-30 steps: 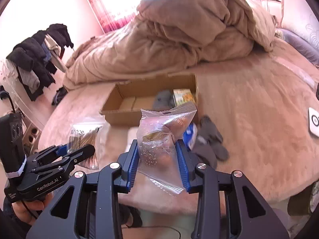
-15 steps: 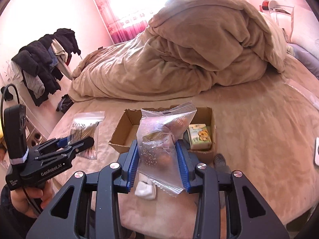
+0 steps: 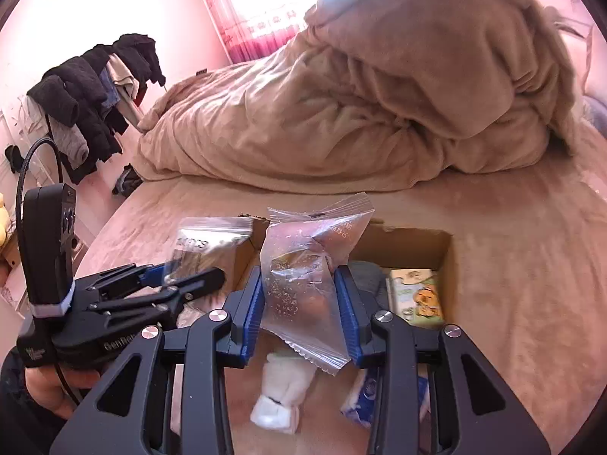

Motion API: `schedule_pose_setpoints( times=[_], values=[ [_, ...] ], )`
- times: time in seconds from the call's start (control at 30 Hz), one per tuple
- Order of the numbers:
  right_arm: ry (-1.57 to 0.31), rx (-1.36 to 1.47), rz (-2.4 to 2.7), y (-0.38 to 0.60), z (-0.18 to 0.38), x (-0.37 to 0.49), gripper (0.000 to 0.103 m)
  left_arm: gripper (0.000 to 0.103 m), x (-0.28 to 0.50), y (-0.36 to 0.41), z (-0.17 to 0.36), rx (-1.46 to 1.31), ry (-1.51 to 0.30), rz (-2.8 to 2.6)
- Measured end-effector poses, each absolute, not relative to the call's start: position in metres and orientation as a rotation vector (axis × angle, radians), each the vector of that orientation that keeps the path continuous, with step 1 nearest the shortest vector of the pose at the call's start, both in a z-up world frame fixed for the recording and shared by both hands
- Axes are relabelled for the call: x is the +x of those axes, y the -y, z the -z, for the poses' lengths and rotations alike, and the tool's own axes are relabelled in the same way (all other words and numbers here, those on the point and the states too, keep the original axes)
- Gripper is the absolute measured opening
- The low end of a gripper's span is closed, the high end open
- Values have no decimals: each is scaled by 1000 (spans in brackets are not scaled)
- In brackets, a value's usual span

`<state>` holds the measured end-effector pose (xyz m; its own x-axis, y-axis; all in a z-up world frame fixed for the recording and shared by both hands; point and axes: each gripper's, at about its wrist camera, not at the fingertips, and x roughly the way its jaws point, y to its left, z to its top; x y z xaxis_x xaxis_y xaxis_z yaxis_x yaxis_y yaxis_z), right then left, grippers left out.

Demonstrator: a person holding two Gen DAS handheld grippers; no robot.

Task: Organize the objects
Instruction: 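Lower the swab bag and snack bag into the box and open both grippers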

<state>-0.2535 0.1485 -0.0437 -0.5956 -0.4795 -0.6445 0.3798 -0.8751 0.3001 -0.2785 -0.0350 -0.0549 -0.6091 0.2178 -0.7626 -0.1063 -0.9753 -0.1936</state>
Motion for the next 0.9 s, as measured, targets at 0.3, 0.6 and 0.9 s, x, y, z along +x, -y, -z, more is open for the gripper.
schedule_pose_setpoints(
  times=[0.3, 0.6, 0.9],
  values=[
    [206, 1124, 2386, -136, 81, -286, 39, 47, -304, 33, 85, -1332, 187, -2639],
    [216, 1211, 2335, -122, 109, -304, 40, 60, -285, 51, 74, -1220, 295, -2651],
    [236, 1241, 2384, -120, 103, -297, 66, 63, -252, 68, 45, -1182, 283, -2735]
  ],
)
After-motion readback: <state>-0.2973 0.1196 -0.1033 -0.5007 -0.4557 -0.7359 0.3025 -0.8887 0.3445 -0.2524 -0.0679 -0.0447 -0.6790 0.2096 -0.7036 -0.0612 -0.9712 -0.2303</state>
